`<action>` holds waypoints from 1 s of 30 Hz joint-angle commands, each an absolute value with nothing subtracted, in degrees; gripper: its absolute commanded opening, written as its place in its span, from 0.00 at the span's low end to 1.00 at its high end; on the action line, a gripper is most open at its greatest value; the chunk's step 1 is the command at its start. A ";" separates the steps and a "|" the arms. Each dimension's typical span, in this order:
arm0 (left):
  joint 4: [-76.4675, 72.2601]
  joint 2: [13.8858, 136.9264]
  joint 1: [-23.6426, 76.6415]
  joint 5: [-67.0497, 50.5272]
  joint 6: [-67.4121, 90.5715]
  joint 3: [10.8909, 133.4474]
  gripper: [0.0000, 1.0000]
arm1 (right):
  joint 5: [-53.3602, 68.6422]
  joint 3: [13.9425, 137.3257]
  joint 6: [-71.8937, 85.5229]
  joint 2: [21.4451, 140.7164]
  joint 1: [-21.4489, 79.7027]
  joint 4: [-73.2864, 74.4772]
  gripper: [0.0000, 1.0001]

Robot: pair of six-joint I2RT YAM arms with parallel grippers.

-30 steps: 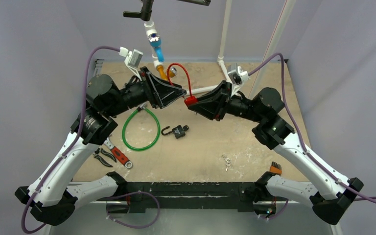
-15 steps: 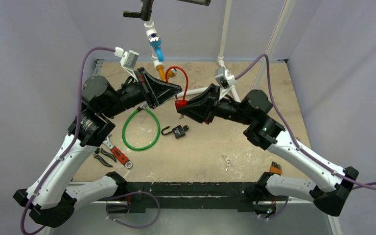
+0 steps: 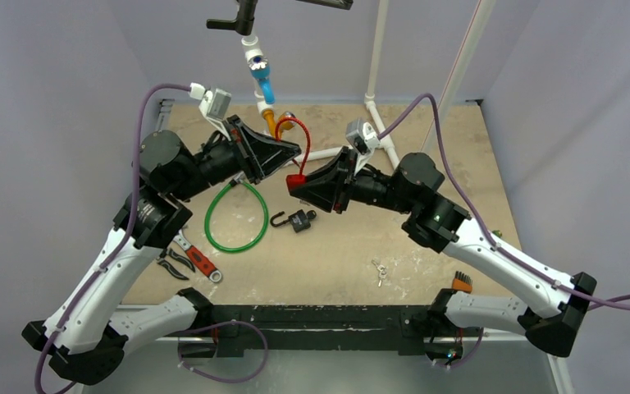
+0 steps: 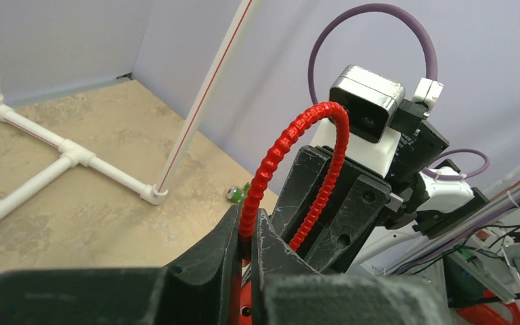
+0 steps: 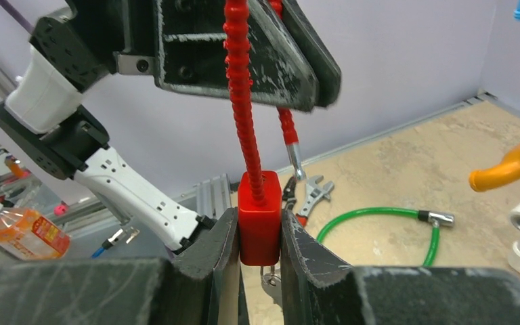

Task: Unlock with the key
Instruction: Unlock the lock, then place the lock at the center of the board.

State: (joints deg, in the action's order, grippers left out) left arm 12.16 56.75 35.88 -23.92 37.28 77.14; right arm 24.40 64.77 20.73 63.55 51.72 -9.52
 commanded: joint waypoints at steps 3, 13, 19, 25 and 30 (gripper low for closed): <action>11.42 52.77 34.08 -24.18 25.85 76.65 0.23 | 19.42 65.40 15.55 58.29 51.68 0.66 0.00; 29.87 50.99 34.01 -33.85 6.74 76.30 1.00 | 16.56 56.72 16.94 48.88 46.94 11.50 0.00; 53.50 53.23 34.00 -28.33 -13.26 81.42 1.00 | 17.23 52.08 18.34 48.15 42.54 12.12 0.00; 63.19 53.98 33.96 -11.57 -26.61 80.52 1.00 | 17.93 48.97 19.00 50.29 41.26 10.95 0.00; 64.24 51.75 33.78 -1.29 -33.33 76.65 1.00 | 16.27 46.87 19.72 50.46 40.42 10.35 0.00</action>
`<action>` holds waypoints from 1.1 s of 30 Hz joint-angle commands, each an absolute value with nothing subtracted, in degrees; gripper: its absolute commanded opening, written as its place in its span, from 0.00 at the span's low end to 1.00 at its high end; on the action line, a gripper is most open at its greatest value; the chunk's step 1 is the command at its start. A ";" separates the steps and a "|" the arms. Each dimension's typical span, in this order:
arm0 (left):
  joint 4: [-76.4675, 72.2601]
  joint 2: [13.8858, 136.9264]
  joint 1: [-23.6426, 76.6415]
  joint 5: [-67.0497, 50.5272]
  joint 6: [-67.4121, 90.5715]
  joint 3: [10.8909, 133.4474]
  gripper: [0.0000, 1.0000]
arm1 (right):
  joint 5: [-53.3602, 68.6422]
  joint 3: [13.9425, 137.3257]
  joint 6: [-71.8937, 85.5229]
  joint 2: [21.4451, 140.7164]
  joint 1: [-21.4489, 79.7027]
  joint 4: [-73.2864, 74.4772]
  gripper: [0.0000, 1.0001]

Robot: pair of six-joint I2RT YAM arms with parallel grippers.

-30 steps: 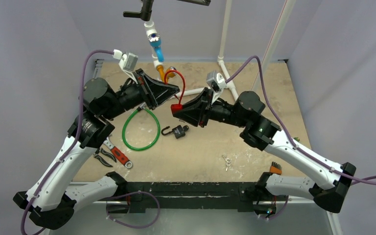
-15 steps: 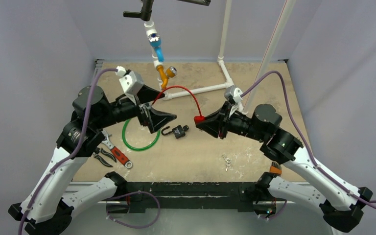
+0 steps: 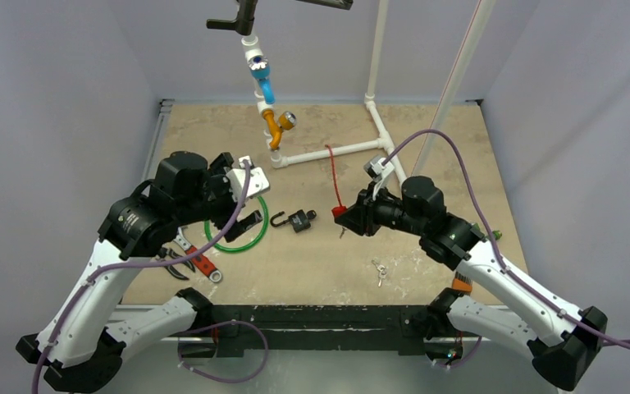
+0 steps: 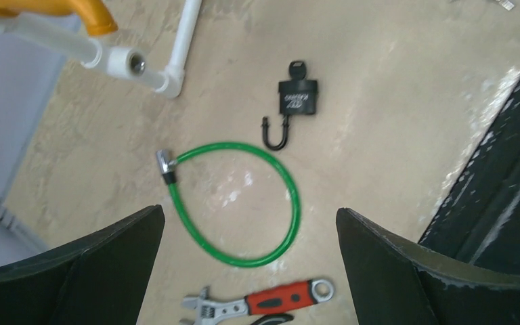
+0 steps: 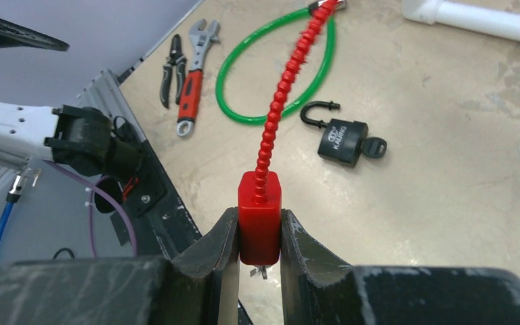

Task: Unlock with the key
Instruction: Place the lock at the center of the board.

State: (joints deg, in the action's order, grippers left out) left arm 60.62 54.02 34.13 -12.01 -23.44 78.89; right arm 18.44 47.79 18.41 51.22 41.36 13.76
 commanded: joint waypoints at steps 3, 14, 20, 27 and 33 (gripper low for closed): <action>64.53 50.32 32.83 4.89 -37.05 72.60 1.00 | 16.17 46.22 20.02 51.04 39.17 10.37 0.00; 66.22 46.29 29.34 -2.10 -33.42 74.27 1.00 | 26.47 38.85 25.65 58.25 38.22 -4.44 0.00; 66.23 45.78 28.06 -7.25 -31.22 75.93 1.00 | 35.73 34.62 30.29 64.54 38.19 -14.10 0.00; 66.36 45.87 27.46 -12.06 -29.94 76.61 1.00 | 25.11 34.34 30.21 72.36 38.21 -11.29 0.00; 66.29 45.72 26.69 -14.91 -28.89 76.85 1.00 | 17.75 34.38 30.23 81.21 38.23 -9.76 0.02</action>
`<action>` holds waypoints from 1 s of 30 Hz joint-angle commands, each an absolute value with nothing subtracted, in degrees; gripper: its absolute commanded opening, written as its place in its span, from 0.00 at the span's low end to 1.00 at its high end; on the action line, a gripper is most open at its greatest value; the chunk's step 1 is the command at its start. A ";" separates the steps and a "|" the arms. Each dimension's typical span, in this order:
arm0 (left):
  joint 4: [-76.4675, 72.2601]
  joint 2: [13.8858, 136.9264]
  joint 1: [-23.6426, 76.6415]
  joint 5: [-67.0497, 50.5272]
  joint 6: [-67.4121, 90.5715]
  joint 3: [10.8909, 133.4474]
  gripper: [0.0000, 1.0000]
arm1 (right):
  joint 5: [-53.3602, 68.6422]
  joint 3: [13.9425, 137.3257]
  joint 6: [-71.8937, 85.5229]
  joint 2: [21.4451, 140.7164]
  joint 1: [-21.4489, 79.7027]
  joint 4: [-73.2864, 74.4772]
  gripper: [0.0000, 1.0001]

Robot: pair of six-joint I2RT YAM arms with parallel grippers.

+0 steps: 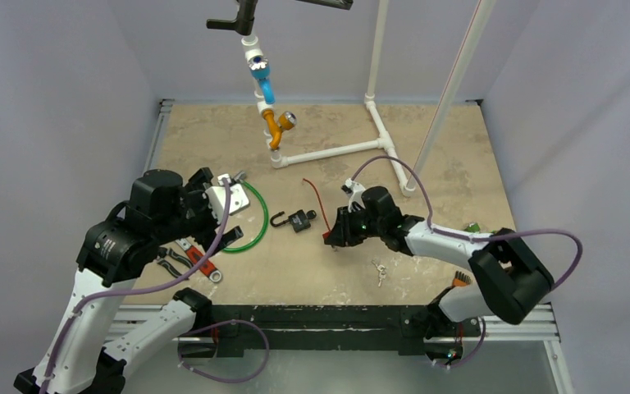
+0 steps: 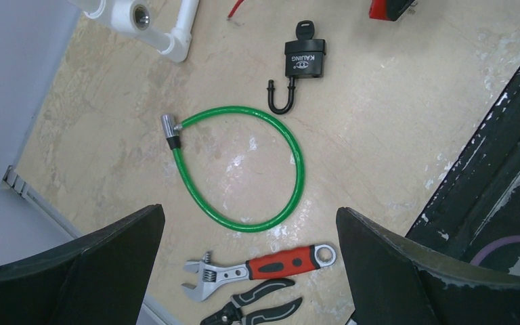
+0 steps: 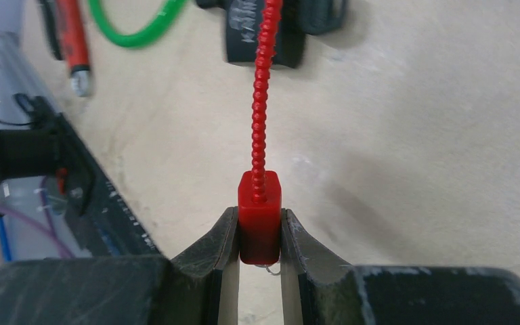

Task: Unlock with the key
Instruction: Place the lock at the center of the board.

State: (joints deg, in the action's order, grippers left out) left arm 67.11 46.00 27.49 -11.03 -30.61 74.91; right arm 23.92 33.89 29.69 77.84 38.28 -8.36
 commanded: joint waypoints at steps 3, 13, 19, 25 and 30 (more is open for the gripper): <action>65.58 45.41 26.50 -16.31 -28.01 75.58 1.00 | 14.99 34.53 30.11 83.41 38.22 -9.52 0.02; 62.98 47.27 26.48 -11.06 -27.53 72.54 1.00 | 5.21 35.54 31.61 81.64 38.23 -3.34 0.55; 63.76 50.96 26.62 -7.18 -27.52 74.75 1.00 | 2.81 38.33 30.00 78.18 38.23 1.12 0.86; 64.29 53.81 26.71 -7.78 -27.68 76.03 1.00 | -2.71 41.40 31.58 70.48 38.23 10.56 0.99; 65.49 56.88 26.89 -5.47 -28.53 76.37 1.00 | -9.00 40.52 36.75 63.00 38.22 23.07 0.99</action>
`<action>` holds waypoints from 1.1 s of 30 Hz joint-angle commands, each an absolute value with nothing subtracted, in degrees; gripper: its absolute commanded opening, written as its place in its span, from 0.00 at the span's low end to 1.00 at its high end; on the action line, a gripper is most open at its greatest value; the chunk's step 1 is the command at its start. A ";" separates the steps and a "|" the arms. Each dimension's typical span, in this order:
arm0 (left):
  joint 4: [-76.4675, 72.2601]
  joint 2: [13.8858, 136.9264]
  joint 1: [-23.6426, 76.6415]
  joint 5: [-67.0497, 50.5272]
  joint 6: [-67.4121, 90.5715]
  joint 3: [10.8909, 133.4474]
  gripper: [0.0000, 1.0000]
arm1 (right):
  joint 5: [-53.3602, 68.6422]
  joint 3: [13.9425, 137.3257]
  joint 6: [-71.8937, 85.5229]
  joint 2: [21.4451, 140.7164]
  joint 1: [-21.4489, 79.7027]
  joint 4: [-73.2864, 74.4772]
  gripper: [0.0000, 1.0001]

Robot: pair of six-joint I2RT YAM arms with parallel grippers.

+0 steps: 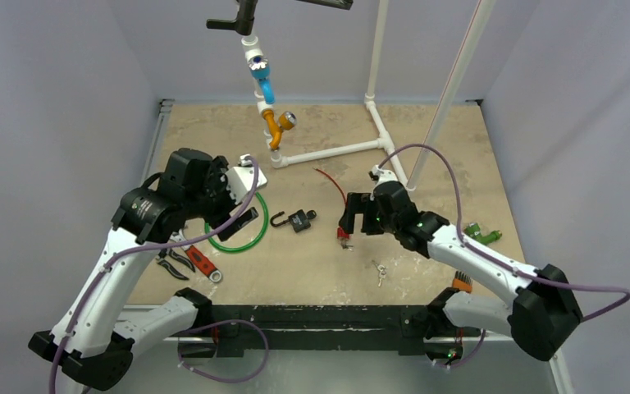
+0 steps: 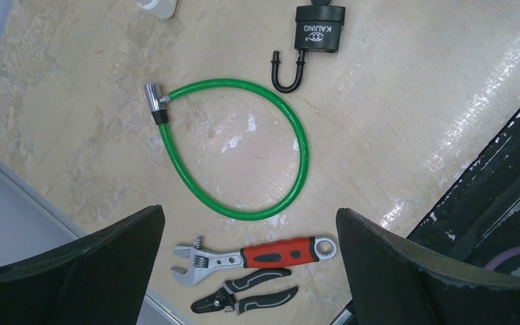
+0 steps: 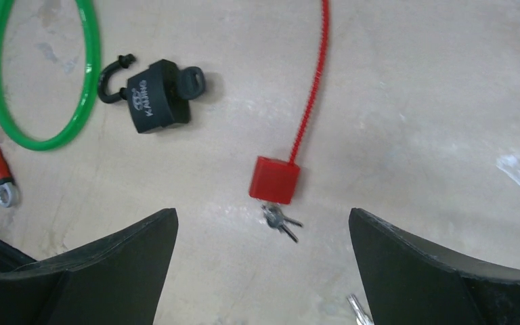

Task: Unlock with the key
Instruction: Place the lock at the center of the board, then pick up the key from the center of the board.

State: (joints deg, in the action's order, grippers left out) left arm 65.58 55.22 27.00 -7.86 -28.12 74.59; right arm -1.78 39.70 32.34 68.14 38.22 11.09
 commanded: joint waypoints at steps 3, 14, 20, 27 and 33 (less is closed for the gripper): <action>65.84 58.24 26.87 -4.28 -27.97 75.41 1.00 | -10.81 37.80 40.47 56.38 38.18 29.33 0.96; 64.16 55.20 26.73 -7.48 -27.56 70.39 1.00 | -7.55 26.85 51.43 54.39 38.31 33.09 0.72; 65.04 54.53 26.54 -7.86 -27.41 70.22 1.00 | -8.97 24.01 54.48 54.93 40.17 33.46 0.65; 65.12 55.49 26.28 -8.68 -26.39 72.03 1.00 | -10.90 24.94 56.87 56.08 44.95 34.44 0.54; 65.36 55.68 26.19 -8.78 -26.30 72.59 1.00 | -14.05 27.59 57.27 63.80 48.65 33.71 0.38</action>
